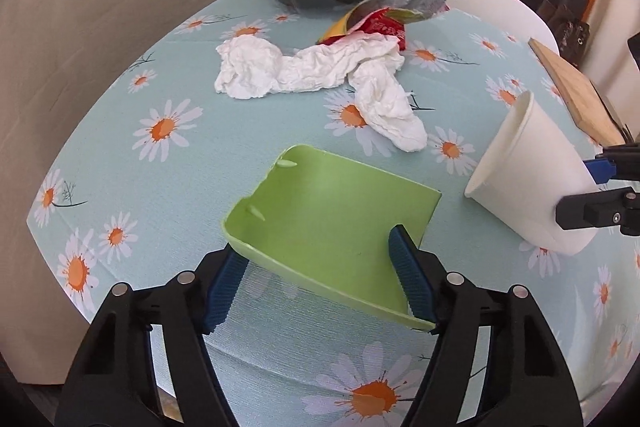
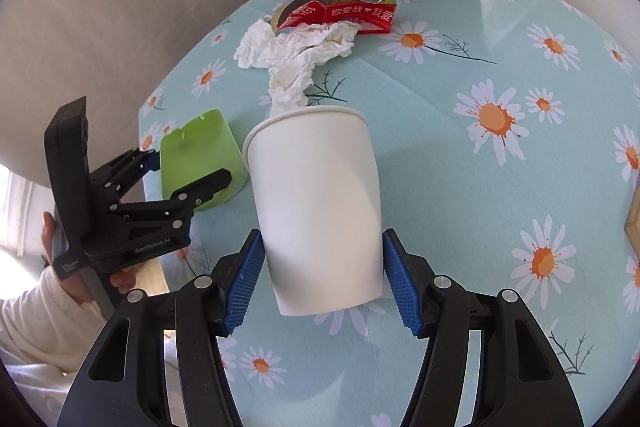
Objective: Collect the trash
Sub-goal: 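Grasp the white paper cup with the right tool while the left tool grasps the green lid, then carry the paper cup and green lid over the bin and release both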
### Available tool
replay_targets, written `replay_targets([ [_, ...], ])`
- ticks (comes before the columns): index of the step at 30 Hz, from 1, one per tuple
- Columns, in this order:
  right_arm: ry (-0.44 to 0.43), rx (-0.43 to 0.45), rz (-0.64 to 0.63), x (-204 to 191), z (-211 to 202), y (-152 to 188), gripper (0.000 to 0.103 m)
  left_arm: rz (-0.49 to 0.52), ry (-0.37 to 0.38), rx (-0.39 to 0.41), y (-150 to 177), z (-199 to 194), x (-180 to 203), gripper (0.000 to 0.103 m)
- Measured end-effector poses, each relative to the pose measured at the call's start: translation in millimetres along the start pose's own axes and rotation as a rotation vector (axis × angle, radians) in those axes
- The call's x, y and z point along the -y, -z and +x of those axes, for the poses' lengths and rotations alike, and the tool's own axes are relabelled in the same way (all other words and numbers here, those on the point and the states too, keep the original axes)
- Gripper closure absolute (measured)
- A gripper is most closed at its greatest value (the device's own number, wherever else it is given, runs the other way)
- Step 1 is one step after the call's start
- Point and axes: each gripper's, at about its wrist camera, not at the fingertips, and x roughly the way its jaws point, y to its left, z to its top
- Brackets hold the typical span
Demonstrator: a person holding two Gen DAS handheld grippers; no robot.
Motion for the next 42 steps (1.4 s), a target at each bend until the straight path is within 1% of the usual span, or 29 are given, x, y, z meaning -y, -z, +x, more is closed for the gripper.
replay_targets([
  [1,0.001,0.002,0.0,0,0,0,0.047,-0.011,0.004,-0.007,-1,0,-2,0.041],
  [2,0.002,0.003,0.0,-1,0,-1,0.047,-0.014,0.002,0.001,-3,-2,-4,0.072],
  [3,0.003,0.006,-0.001,-2,-1,-1,0.047,-0.034,0.035,-0.013,-6,-2,-7,0.076],
  [4,0.005,0.009,-0.002,-2,-2,-1,0.047,-0.051,0.057,-0.025,-8,-3,-9,0.084],
  [5,0.005,0.011,-0.003,-3,-3,-2,0.047,-0.052,0.058,-0.019,-10,-4,-10,0.089],
  [7,0.008,0.011,-0.005,-3,-4,-2,0.047,-0.037,0.068,-0.02,-12,-4,-9,0.091],
  [8,0.013,0.01,-0.008,-4,-4,-2,0.047,-0.041,0.075,-0.02,-13,-5,-9,0.093],
  [10,0.022,0.012,-0.013,-4,-6,-1,0.047,-0.045,0.095,-0.016,-16,-8,-10,0.095],
  [14,0.027,0.016,-0.001,1,-10,3,0.047,-0.011,0.089,0.004,-21,-16,-5,0.095],
  [16,0.034,0.019,-0.001,3,-12,4,0.047,-0.017,0.098,0.022,-25,-22,-6,0.095],
  [20,0.035,0.037,0.002,6,-18,2,0.048,0.01,0.079,0.068,-39,-39,-3,0.095],
  [24,0.042,0.067,-0.007,7,-28,-4,0.049,0.014,0.072,0.11,-56,-54,-4,0.095],
  [29,0.05,0.13,-0.014,7,-51,-20,0.051,0.036,0.031,0.164,-77,-72,-5,0.095],
  [35,0.061,0.228,-0.025,2,-82,-46,0.051,0.068,0.012,0.216,-106,-88,-8,0.095],
  [40,0.085,0.29,-0.023,-1,-107,-67,0.051,0.11,0.017,0.262,-135,-102,-12,0.095],
  [42,0.1,0.315,-0.019,-1,-116,-75,0.051,0.133,0.04,0.286,-147,-107,-13,0.095],
])
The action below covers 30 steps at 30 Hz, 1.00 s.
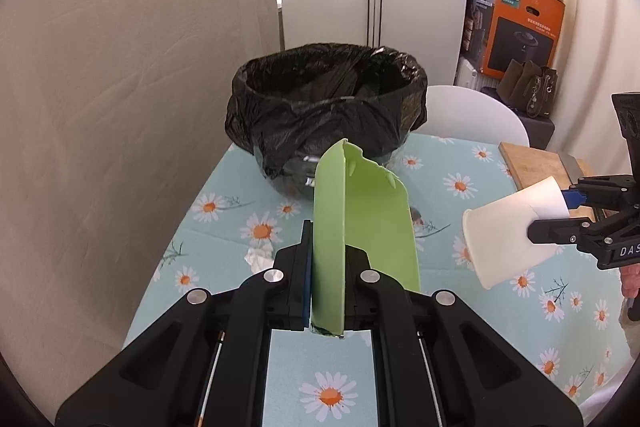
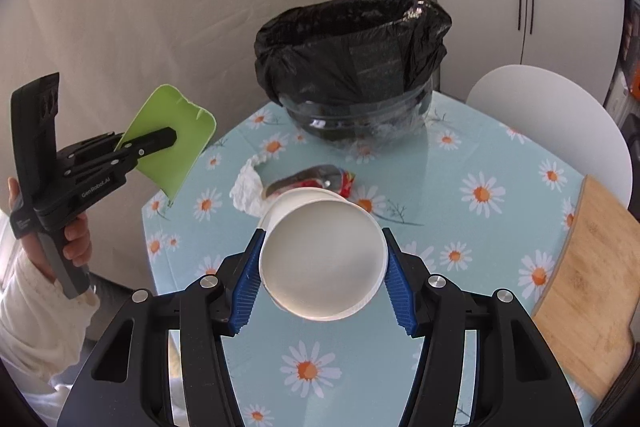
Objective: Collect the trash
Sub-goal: 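Carry the paper cup and green lid over the bin and release both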
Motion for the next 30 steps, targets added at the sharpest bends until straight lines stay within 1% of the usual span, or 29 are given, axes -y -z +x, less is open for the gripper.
replay_targets([
  [2,0.022,0.026,0.004,1,-6,-11,0.051,0.021,0.0,0.015,-13,1,-2,0.095],
  [8,0.068,0.106,0.026,2,-24,-51,0.051,0.074,0.045,0.062,-48,7,-10,0.095],
  [17,0.144,0.204,0.03,-5,-38,-109,0.051,0.133,0.12,0.1,-97,27,-20,0.095],
  [24,0.184,0.233,0.038,-11,-32,-145,0.051,0.166,0.192,0.116,-125,51,-28,0.095],
  [30,0.218,0.226,0.058,-10,-12,-174,0.051,0.172,0.256,0.103,-145,89,-41,0.095],
])
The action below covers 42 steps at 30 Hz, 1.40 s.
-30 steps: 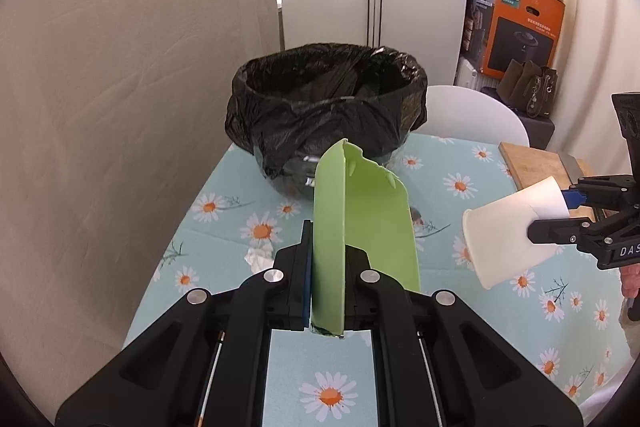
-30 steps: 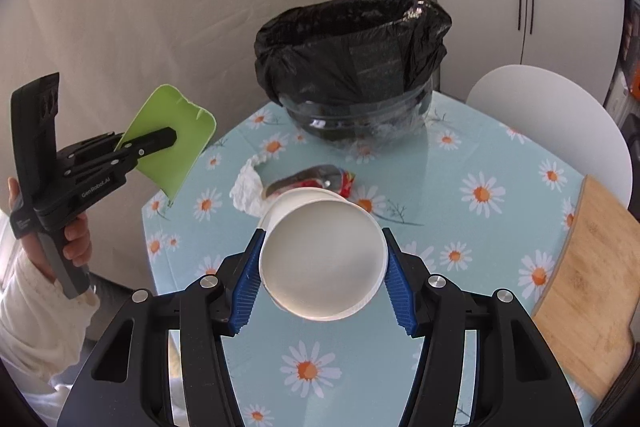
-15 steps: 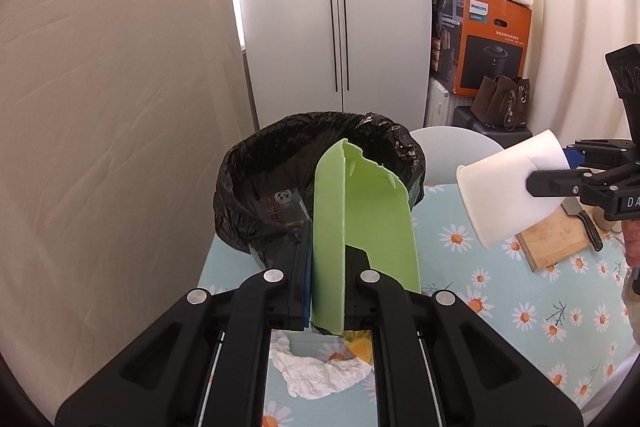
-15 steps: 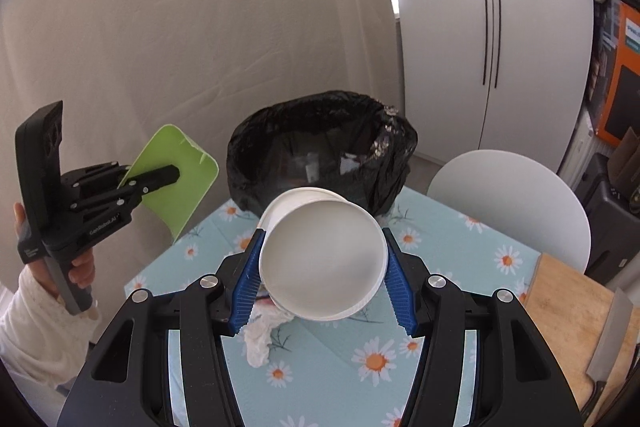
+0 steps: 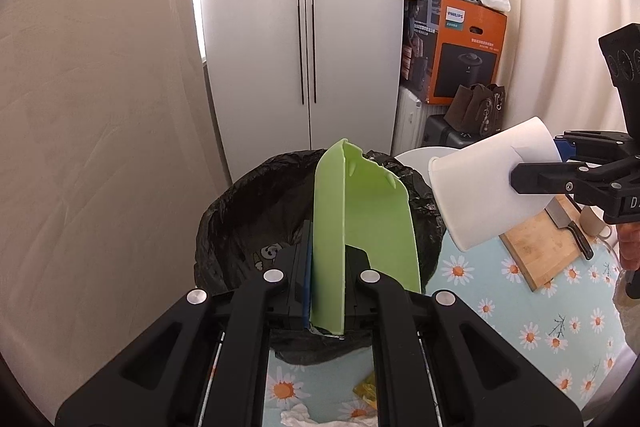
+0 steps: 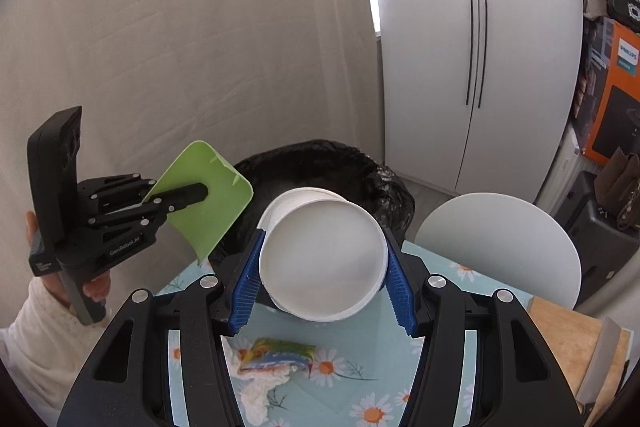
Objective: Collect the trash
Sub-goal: 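Carry the paper cup and green lid over the bin and release both, then move both open tools back over the juice carton and tissue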
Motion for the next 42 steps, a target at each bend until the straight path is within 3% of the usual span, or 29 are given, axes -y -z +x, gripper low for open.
replay_targets([
  [11,0.055,-0.06,0.038,-1,67,-20,0.051,0.019,0.086,-0.057,0,70,-29,0.095],
  [15,0.107,-0.088,0.023,-4,87,-16,0.045,-0.003,0.12,-0.019,5,77,-41,0.09],
  [16,0.122,-0.083,0.019,-5,90,-14,0.038,0.0,0.112,-0.004,6,76,-42,0.08],
  [17,0.136,-0.076,0.023,-5,91,-13,0.025,0.004,0.1,0.014,7,74,-43,0.053],
  [18,0.157,-0.062,0.024,0,91,-11,0.022,0.001,0.088,0.036,8,71,-44,0.036],
  [19,0.179,-0.05,0.021,0,90,-9,0.021,-0.01,0.079,0.065,9,66,-46,0.012],
  [20,0.195,-0.042,0.019,-1,90,-7,0.018,-0.021,0.079,0.095,10,60,-47,0.007],
  [23,0.251,-0.031,0.017,3,85,-3,0.017,-0.017,0.045,0.153,14,49,-46,0.006],
  [27,0.263,-0.043,0.045,9,79,10,0.016,-0.033,0.011,0.178,22,39,-48,0.006],
  [42,0.169,-0.13,0.091,-2,55,71,0.016,-0.099,-0.086,0.106,88,-7,-41,0.006],
])
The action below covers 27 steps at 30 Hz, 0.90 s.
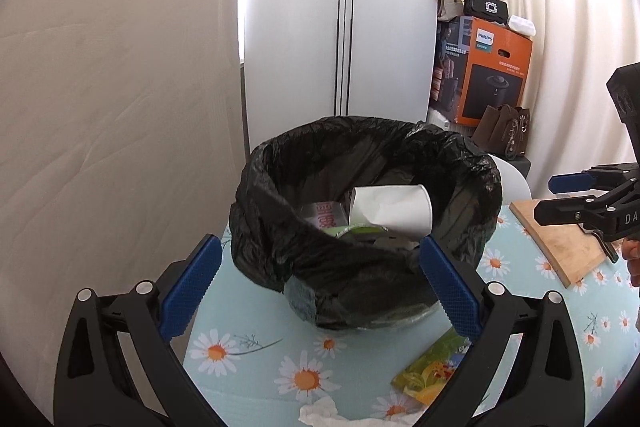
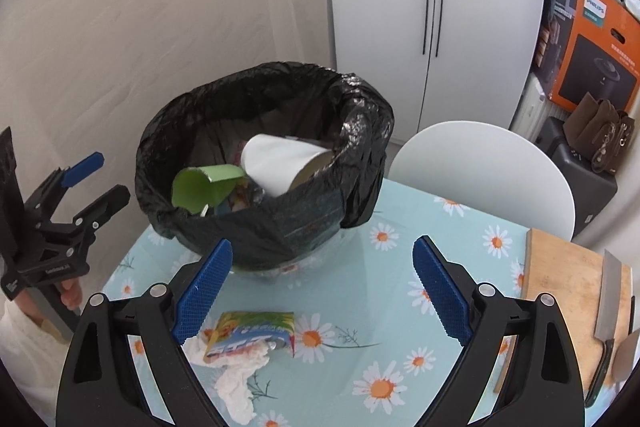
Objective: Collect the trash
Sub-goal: 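Move both open tools back over the juice carton and tissue, then grasp the juice carton with the right tool while the left tool grasps the tissue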
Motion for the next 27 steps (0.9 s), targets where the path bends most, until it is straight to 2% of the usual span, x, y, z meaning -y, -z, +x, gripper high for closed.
replay_targets([
  [10,-0.033,-0.096,0.027,0,22,40,0.016,-0.009,-0.035,-0.107,52,-13,6,0.006],
  [20,-0.055,-0.172,0.039,-12,53,69,0.016,-0.03,-0.01,-0.202,101,-4,5,0.006],
  [27,-0.086,-0.187,0.065,-21,77,81,0.016,0.029,0.005,-0.28,129,6,7,0.006],
])
